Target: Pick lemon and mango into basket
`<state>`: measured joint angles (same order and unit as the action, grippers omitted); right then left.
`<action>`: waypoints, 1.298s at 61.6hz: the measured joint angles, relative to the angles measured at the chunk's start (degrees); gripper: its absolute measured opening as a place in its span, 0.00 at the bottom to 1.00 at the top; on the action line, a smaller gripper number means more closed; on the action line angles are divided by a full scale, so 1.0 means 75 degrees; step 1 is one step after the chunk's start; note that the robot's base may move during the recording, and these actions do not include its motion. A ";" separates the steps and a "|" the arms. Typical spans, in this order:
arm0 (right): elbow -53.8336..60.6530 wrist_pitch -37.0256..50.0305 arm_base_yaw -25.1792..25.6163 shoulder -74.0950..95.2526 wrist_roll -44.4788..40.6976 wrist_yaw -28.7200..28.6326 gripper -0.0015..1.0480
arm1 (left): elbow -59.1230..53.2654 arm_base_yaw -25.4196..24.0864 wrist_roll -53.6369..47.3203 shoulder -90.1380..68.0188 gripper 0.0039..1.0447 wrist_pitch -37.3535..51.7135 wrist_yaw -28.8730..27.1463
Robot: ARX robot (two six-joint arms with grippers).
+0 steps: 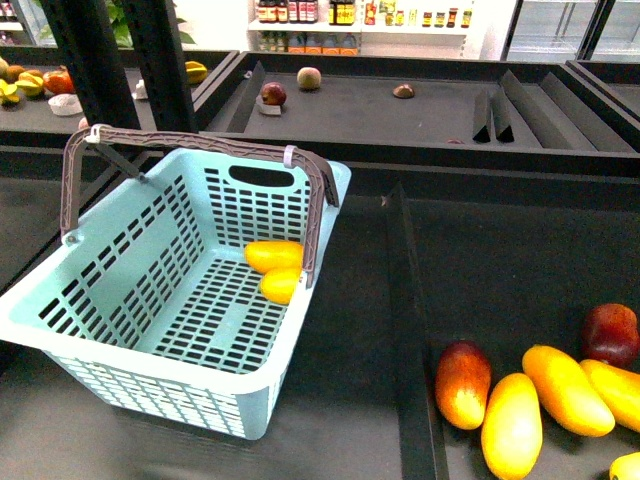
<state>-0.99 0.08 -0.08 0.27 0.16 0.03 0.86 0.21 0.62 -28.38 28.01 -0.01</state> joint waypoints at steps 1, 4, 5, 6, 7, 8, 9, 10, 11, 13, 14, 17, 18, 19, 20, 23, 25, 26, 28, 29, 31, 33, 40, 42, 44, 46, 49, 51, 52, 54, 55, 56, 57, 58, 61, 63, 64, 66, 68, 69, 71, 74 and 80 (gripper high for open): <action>0.0000 0.0000 0.0000 0.0000 0.0000 0.0000 0.92 | 0.0000 0.0000 0.0000 0.0090 0.03 -0.0085 0.0000; 0.0000 0.0000 0.0000 0.0000 0.0000 0.0000 0.92 | 0.0000 0.0000 0.0000 0.0344 0.03 -0.0326 0.0000; 0.0000 0.0000 0.0000 0.0000 0.0000 0.0000 0.92 | 0.0000 0.0000 0.0000 0.0425 0.03 -0.0405 0.0003; 0.0000 0.0000 0.0000 0.0000 0.0000 0.0000 0.92 | 0.0000 0.0000 0.0000 0.0498 0.03 -0.0478 0.0000; 0.0000 0.0000 0.0000 0.0000 0.0000 -0.0003 0.92 | 0.0000 0.0000 0.0000 0.0577 0.03 -0.0548 0.0003; 0.0000 0.0000 0.0000 0.0000 0.0000 0.0000 0.92 | 0.0000 0.0000 0.0003 0.0688 0.03 -0.0656 0.0003; 0.0000 0.0000 0.0000 0.0000 0.0000 0.0000 0.92 | 0.0000 0.0000 0.0000 0.0761 0.03 -0.0729 0.0003; 0.0000 0.0000 0.0000 0.0000 0.0000 0.0000 0.92 | 0.0000 0.0000 0.0000 0.0831 0.03 -0.0796 0.0000; 0.0000 0.0000 0.0000 0.0000 0.0000 -0.0003 0.92 | 0.0000 0.0000 0.0003 0.0898 0.03 -0.0860 0.0003; 0.0000 0.0000 0.0000 0.0000 0.0000 0.0000 0.92 | 0.0000 0.0000 0.0000 0.1032 0.03 -0.0991 0.0000; 0.0000 0.0000 0.0000 0.0003 0.0000 0.0000 0.92 | 0.0000 0.0000 0.0000 0.1102 0.03 -0.1055 0.0003; 0.0000 0.0000 0.0000 0.0000 0.0000 0.0000 0.92 | 0.0000 0.0000 0.0000 0.1288 0.03 -0.1239 0.0003; 0.0000 0.0000 0.0000 0.0000 0.0000 0.0000 0.92 | 0.0000 0.0000 0.0003 0.1346 0.03 -0.1297 0.0000; 0.0000 0.0000 0.0000 0.0000 0.0000 0.0000 0.92 | 0.0000 0.0000 0.0000 0.1405 0.03 -0.1355 0.0000; 0.0000 0.0000 0.0000 0.0000 0.0000 -0.0003 0.92 | 0.0000 0.0000 0.0000 0.1463 0.03 -0.1411 0.0003; 0.0000 0.0000 0.0000 0.0000 0.0000 0.0000 0.92 | 0.0000 0.0000 0.0000 0.1620 0.03 -0.1568 0.0003; 0.0000 0.0000 0.0000 0.0000 0.0000 0.0000 0.92 | 0.0000 0.0000 0.0000 0.1702 0.03 -0.1647 0.0000; 0.0000 0.0000 0.0000 0.0003 0.0000 0.0000 0.92 | 0.0000 0.0000 0.0000 0.1751 0.03 -0.1696 0.0000; 0.0000 0.0000 0.0000 0.0000 0.0000 0.0000 0.92 | 0.0000 0.0000 0.0003 0.1848 0.03 -0.1792 0.0003; 0.0000 0.0000 0.0000 0.0000 0.0000 0.0000 0.92 | 0.0000 0.0000 0.0000 0.1894 0.03 -0.1839 0.0000; 0.0000 0.0000 0.0000 0.0000 0.0000 0.0000 0.92 | 0.0000 0.0000 0.0000 0.1985 0.03 -0.1926 0.0003; 0.0000 0.0000 0.0000 0.0000 0.0000 0.0000 0.92 | 0.0000 0.0000 0.0000 0.2069 0.03 -0.2011 0.0003; 0.0000 0.0000 0.0000 0.0000 0.0000 0.0000 0.92 | 0.0000 0.0000 0.0000 0.2317 0.03 -0.2259 0.0003; 0.0000 0.0000 0.0000 0.0000 0.0000 0.0000 0.92 | 0.0000 0.0000 0.0003 0.2387 0.03 -0.2328 0.0000; 0.0000 0.0000 0.0000 0.0000 0.0000 -0.0003 0.92 | 0.0000 0.0000 0.0003 0.2515 0.03 -0.2460 0.0000; 0.0000 0.0000 0.0000 0.0000 0.0000 0.0000 0.92 | 0.0000 0.0000 0.0000 0.2911 0.03 -0.3048 0.0000; 0.0000 0.0000 0.0000 0.0003 0.0000 0.0000 0.92 | 0.0003 0.0000 0.0000 0.3491 0.03 -0.3628 0.0003; 0.0000 0.0000 0.0000 0.0003 0.0000 -0.0003 0.92 | 0.0000 0.0000 0.0000 0.3657 0.03 -0.3681 0.0000; 0.0000 0.0000 0.0000 0.0000 0.0000 0.0000 0.92 | 0.0003 0.0000 0.0000 0.3692 0.03 -0.3692 0.0003; 0.0000 0.0000 0.0000 0.0000 0.0000 -0.0003 0.92 | 0.0003 0.0000 0.0000 0.3707 0.03 -0.3704 0.0003; 0.0000 0.0000 0.0000 0.0000 0.0000 0.0000 0.92 | 0.0003 0.0000 0.0000 0.3716 0.03 -0.3704 0.0000; 0.0000 0.0000 0.0000 0.0000 0.0000 0.0000 0.92 | 0.0003 0.0000 0.0000 0.3724 0.03 -0.3704 0.0000; 0.0000 0.0000 0.0000 0.0000 0.0000 0.0000 0.92 | 0.0003 0.0000 0.0000 0.3733 0.03 -0.3707 0.0000; 0.0000 0.0000 0.0000 0.0000 0.0000 0.0000 0.92 | 0.0003 0.0000 0.0000 0.3736 0.03 -0.3710 0.0000; 0.0000 0.0000 0.0000 0.0000 0.0000 0.0000 0.92 | 0.0003 0.0000 0.0000 0.3736 0.03 -0.3710 0.0000; 0.0000 0.0000 0.0000 0.0000 0.0000 0.0000 0.92 | 0.0003 0.0000 0.0000 0.3736 0.03 -0.3713 0.0000; 0.0000 0.0000 0.0000 0.0000 0.0000 0.0000 0.92 | 0.0003 0.0000 0.0000 0.3736 0.03 -0.3710 0.0003; 0.0000 0.0000 0.0000 0.0000 0.0000 0.0000 0.92 | 0.0003 0.0000 0.0000 0.3736 0.03 -0.3713 0.0000; 0.0000 0.0000 0.0000 0.0000 0.0000 0.0000 0.92 | 0.0003 0.0000 0.0000 0.3736 0.03 -0.3713 0.0000; 0.0000 0.0000 0.0000 0.0000 0.0000 0.0000 0.92 | 0.0003 0.0000 0.0000 0.3736 0.03 -0.3713 0.0000; 0.0000 0.0000 0.0000 0.0000 0.0000 0.0000 0.92 | 0.0003 0.0000 0.0000 0.3736 0.03 -0.3713 0.0000; 0.0000 0.0000 0.0000 0.0000 0.0000 -0.0003 0.92 | 0.0000 0.0000 0.0000 0.3736 0.03 -0.3713 0.0000; 0.0000 0.0000 0.0000 0.0000 0.0000 0.0000 0.92 | 0.0003 0.0000 0.0000 0.3736 0.03 -0.3713 0.0000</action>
<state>-0.99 0.08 -0.08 0.27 0.16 0.03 0.89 0.21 0.62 -0.36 0.16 -0.01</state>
